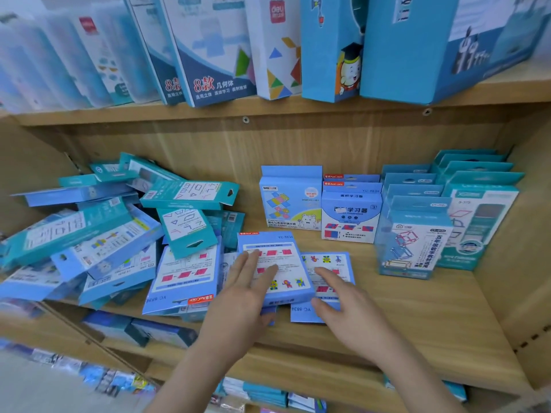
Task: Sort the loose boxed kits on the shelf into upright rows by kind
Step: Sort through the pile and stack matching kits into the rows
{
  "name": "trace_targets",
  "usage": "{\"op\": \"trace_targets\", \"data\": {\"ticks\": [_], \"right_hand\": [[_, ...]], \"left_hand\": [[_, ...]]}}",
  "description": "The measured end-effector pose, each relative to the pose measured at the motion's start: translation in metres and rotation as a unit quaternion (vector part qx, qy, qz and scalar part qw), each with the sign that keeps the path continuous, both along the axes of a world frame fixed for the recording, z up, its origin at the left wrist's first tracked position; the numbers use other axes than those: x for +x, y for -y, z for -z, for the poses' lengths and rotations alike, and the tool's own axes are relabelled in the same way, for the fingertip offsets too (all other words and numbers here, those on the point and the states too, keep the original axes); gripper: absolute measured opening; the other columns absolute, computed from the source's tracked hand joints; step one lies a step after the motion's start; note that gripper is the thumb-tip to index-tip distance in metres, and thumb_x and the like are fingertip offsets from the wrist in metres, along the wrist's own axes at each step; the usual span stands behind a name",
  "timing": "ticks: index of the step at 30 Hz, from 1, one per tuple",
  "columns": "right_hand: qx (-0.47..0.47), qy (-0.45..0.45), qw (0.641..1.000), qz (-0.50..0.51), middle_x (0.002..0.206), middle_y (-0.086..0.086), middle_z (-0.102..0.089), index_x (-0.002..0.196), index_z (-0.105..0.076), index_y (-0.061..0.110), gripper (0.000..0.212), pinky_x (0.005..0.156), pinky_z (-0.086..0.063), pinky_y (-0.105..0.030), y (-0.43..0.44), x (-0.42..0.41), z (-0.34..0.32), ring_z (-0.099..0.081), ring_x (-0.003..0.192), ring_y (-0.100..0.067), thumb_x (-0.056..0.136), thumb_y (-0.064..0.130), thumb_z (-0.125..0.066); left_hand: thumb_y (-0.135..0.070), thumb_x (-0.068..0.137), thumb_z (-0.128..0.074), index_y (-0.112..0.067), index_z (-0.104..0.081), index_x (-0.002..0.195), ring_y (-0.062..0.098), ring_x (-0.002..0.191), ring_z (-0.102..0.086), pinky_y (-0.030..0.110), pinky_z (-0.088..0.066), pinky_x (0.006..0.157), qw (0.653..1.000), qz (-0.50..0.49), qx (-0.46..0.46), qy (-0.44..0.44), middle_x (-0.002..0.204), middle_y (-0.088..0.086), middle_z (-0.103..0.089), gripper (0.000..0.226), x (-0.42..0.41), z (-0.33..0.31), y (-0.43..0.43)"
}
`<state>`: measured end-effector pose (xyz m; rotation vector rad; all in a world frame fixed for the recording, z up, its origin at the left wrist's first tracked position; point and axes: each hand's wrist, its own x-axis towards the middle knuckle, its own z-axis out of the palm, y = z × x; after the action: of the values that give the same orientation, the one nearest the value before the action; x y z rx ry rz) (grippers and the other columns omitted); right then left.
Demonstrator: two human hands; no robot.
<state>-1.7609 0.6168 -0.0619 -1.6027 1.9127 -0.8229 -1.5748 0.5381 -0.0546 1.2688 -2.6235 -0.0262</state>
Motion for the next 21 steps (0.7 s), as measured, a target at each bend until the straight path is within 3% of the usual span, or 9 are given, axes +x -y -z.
{"op": "trace_targets", "data": {"ticks": [4, 6, 9, 11, 13, 14, 15, 18, 21], "right_hand": [[0.018, 0.111, 0.994, 0.0, 0.128, 0.024, -0.052, 0.141, -0.034, 0.034, 0.051, 0.095, -0.04, -0.018, 0.014, 0.011, -0.002, -0.05, 0.114, 0.006, 0.094, 0.03, -0.053], [-0.004, 0.245, 0.969, 0.035, 0.109, 0.026, -0.062, 0.13, -0.048, 0.029, 0.037, 0.08, -0.043, -0.01, 0.015, 0.011, -0.009, -0.058, 0.091, 0.012, 0.094, 0.022, -0.056], [-0.053, 0.457, 0.881, 0.108, 0.109, 0.002, -0.07, 0.117, -0.06, 0.027, 0.033, 0.083, -0.05, -0.025, 0.011, 0.002, -0.018, -0.066, 0.098, -0.005, 0.085, 0.028, -0.064], [-0.066, 0.486, 0.866, 0.102, 0.117, -0.001, -0.067, 0.12, -0.059, 0.031, 0.052, 0.086, -0.051, -0.031, 0.008, -0.003, -0.022, -0.065, 0.104, -0.008, 0.07, 0.045, -0.066], [-0.059, 0.481, 0.871, 0.08, 0.12, 0.003, -0.065, 0.127, -0.053, 0.034, 0.067, 0.089, -0.051, -0.033, 0.007, 0.001, -0.027, -0.065, 0.105, -0.007, 0.063, 0.051, -0.065], [-0.059, 0.484, 0.871, 0.068, 0.118, 0.004, -0.067, 0.129, -0.051, 0.034, 0.069, 0.091, -0.051, -0.035, 0.007, 0.003, -0.029, -0.065, 0.105, -0.008, 0.064, 0.05, -0.065], [-0.064, 0.49, 0.867, 0.057, 0.114, 0.004, -0.069, 0.13, -0.049, 0.035, 0.068, 0.093, -0.051, -0.037, 0.008, 0.006, -0.03, -0.065, 0.105, -0.009, 0.065, 0.049, -0.065], [-0.104, 0.522, 0.845, 0.057, 0.106, -0.001, -0.072, 0.13, -0.05, 0.031, 0.064, 0.091, -0.052, -0.041, 0.009, 0.01, -0.035, -0.067, 0.101, -0.019, 0.069, 0.04, -0.068], [-0.145, 0.542, 0.825, 0.071, 0.1, -0.008, -0.073, 0.127, -0.053, 0.025, 0.073, 0.083, -0.057, -0.036, 0.009, 0.008, -0.038, -0.069, 0.095, -0.024, 0.061, 0.044, -0.08]], "left_hand": [[-0.029, 0.047, -0.092, -0.016, -0.064, 0.117, 0.031, 0.12, -0.056, 0.036, -0.06, 0.063, 0.996, 0.041, -0.081, 0.013, 0.125, 0.006, -0.062, 0.077, -0.005, 0.007, 0.002], [-0.023, 0.053, -0.09, -0.012, -0.065, 0.115, 0.03, 0.115, -0.059, 0.037, -0.06, 0.066, 0.986, 0.083, -0.143, -0.027, 0.119, 0.006, -0.066, 0.068, -0.001, 0.01, 0.005], [-0.016, 0.071, -0.081, -0.016, -0.063, 0.117, 0.016, 0.102, -0.065, 0.027, -0.054, 0.075, 0.975, 0.021, -0.09, -0.202, 0.111, -0.004, -0.068, 0.049, 0.004, -0.005, -0.004], [-0.018, 0.085, -0.067, -0.025, -0.064, 0.109, 0.005, 0.08, -0.064, 0.02, -0.052, 0.065, 0.904, -0.073, 0.068, -0.416, 0.09, -0.013, -0.071, 0.024, -0.002, -0.028, -0.018], [-0.022, 0.091, -0.056, -0.02, -0.066, 0.103, 0.009, 0.083, -0.069, 0.026, -0.058, 0.065, 0.736, -0.089, 0.251, -0.623, 0.09, -0.005, -0.073, 0.015, -0.011, -0.047, -0.028], [-0.024, 0.092, -0.052, -0.015, -0.065, 0.104, 0.015, 0.09, -0.07, 0.03, -0.059, 0.067, 0.654, -0.083, 0.314, -0.683, 0.096, 0.0, -0.073, 0.02, -0.015, -0.053, -0.031], [-0.026, 0.092, -0.051, -0.013, -0.065, 0.105, 0.02, 0.094, -0.069, 0.032, -0.059, 0.067, 0.599, -0.079, 0.351, -0.715, 0.1, 0.005, -0.073, 0.023, -0.018, -0.057, -0.034], [-0.029, 0.091, -0.051, -0.013, -0.066, 0.105, 0.024, 0.096, -0.069, 0.034, -0.059, 0.068, 0.548, -0.091, 0.4, -0.729, 0.102, 0.01, -0.072, 0.026, -0.025, -0.059, -0.044], [-0.029, 0.089, -0.053, -0.017, -0.066, 0.102, 0.021, 0.093, -0.07, 0.038, -0.059, 0.07, 0.571, -0.109, 0.411, -0.702, 0.1, 0.007, -0.073, 0.022, -0.028, -0.059, -0.048]]}}
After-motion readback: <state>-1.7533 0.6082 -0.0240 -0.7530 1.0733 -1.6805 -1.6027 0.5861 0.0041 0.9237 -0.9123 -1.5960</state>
